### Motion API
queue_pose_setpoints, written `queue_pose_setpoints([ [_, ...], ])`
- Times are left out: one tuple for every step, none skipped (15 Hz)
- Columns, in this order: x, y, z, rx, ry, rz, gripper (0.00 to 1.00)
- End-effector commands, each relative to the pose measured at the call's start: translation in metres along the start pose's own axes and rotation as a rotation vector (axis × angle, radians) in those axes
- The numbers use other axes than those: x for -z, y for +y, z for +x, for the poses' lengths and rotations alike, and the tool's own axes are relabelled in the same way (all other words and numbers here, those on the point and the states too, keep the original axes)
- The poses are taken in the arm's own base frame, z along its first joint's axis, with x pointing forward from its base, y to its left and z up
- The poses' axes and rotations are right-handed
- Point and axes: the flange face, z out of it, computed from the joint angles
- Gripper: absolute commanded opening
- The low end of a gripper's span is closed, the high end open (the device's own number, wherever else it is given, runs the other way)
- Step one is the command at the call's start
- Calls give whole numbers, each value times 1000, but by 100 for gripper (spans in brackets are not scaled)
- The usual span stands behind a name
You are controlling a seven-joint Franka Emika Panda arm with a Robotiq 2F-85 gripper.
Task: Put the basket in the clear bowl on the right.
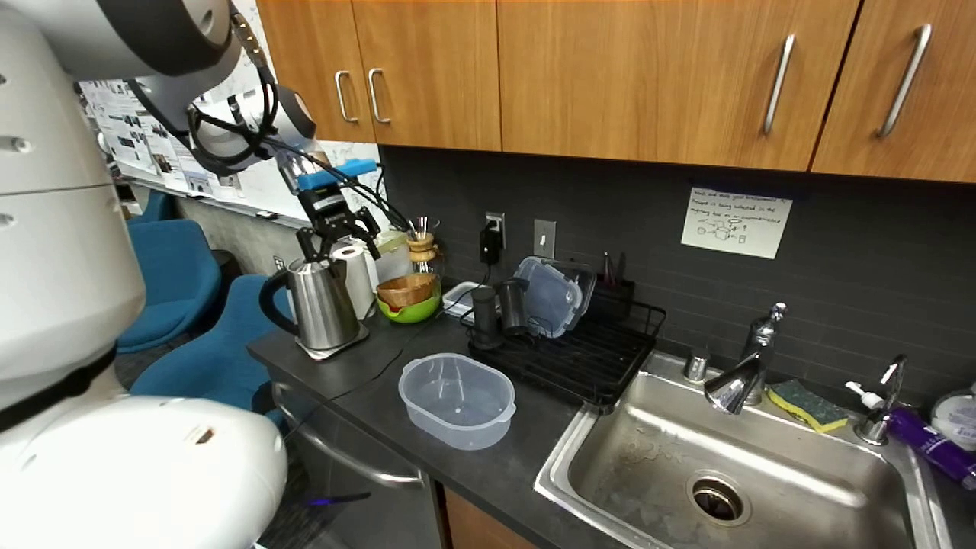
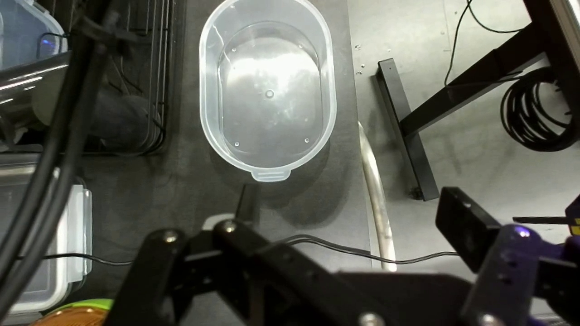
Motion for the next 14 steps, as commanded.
queue_pose_setpoints([
  [1,0,0,-2,-1,1,100],
  [1,0,0,-3,-2,2,100],
  [1,0,0,-4,-2,2,100],
  [0,0,0,-4,-3,2,100],
  [0,0,0,-5,-3,2,100],
  [1,1,6,7,16,-1,100],
  [3,1,11,28,32,-18,100],
  [9,0,20,62,57,-61,100],
  [15,0,28,92,82,-100,100],
  [21,0,36,133,114,-141,100],
  [26,0,43,166,142,-177,100],
  [32,0,50,202,184,-205,100],
  [36,0,55,234,220,-237,100],
  [39,3,58,259,271,-265,100],
])
